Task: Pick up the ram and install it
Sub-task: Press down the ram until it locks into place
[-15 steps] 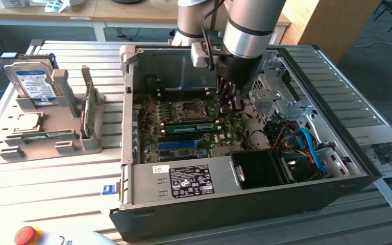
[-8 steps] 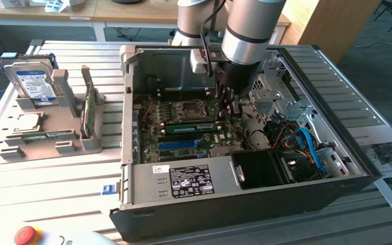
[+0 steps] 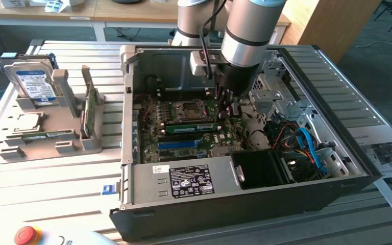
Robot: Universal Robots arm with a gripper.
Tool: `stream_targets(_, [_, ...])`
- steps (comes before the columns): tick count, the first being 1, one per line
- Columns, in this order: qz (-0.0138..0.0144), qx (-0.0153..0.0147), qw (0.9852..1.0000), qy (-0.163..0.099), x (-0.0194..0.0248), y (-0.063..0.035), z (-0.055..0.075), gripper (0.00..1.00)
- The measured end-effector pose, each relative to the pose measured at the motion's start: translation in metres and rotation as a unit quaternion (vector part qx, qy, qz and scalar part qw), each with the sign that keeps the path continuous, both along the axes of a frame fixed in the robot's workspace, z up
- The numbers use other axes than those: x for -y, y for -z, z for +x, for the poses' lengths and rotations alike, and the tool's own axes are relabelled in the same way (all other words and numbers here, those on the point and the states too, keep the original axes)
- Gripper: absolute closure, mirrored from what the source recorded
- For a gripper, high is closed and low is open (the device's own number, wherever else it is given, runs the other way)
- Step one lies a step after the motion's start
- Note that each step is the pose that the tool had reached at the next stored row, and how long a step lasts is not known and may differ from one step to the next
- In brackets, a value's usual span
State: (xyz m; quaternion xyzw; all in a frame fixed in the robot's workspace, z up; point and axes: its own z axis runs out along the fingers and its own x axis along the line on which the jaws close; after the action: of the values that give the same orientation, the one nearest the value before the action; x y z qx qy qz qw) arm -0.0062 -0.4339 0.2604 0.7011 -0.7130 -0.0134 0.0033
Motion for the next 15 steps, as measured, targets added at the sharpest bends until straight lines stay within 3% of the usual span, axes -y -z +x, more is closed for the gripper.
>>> stream_targets(15, [0.0,0.0,1.0,0.0,-0.0196,0.0096,0.0,0.89])
